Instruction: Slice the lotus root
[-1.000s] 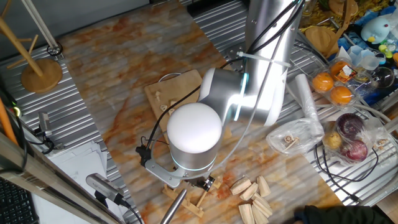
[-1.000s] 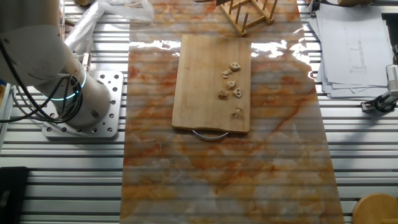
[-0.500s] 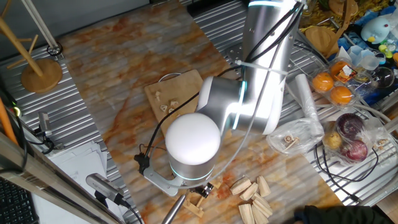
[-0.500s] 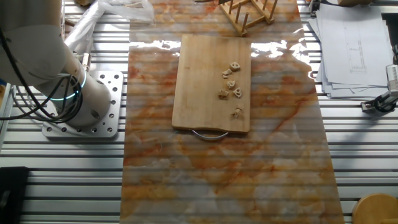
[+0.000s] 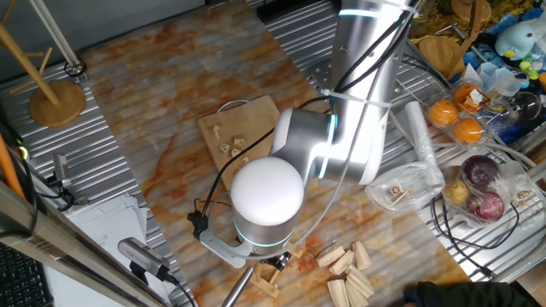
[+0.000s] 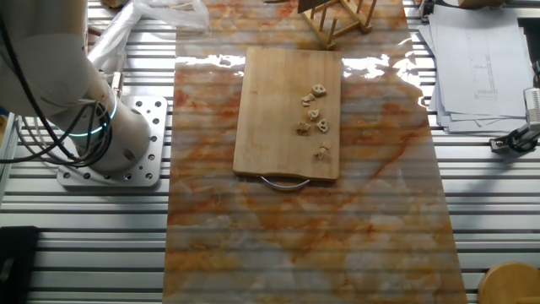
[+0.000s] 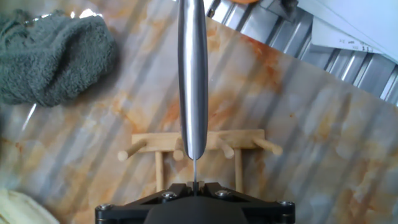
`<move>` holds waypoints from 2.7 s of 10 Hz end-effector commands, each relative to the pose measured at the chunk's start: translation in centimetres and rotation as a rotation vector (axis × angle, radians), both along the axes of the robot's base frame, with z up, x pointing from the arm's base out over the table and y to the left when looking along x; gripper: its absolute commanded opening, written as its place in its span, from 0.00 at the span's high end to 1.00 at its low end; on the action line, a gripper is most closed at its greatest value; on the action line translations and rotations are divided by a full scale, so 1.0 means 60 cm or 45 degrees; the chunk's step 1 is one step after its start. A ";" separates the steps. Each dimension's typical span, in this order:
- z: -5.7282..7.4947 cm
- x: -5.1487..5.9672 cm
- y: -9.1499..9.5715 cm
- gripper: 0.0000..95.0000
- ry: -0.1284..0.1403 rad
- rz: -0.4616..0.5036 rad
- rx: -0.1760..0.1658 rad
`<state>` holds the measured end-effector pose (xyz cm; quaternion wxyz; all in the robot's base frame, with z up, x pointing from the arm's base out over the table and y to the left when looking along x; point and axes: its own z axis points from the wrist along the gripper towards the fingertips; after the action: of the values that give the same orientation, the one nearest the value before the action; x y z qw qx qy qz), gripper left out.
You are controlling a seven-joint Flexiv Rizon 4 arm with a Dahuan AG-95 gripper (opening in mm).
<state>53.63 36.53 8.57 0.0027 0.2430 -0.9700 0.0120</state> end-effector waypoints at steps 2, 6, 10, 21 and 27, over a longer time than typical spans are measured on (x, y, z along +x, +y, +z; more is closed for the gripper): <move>-0.011 0.006 0.001 1.00 -0.005 0.006 0.001; -0.031 0.006 0.000 1.00 -0.007 0.015 -0.007; -0.038 0.006 0.000 1.00 -0.007 0.016 -0.013; -0.067 0.006 -0.005 1.00 -0.013 0.049 0.000; -0.070 0.006 -0.006 0.80 -0.012 0.057 0.002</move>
<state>54.06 36.23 4.45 -0.0027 0.2654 -0.9641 0.0111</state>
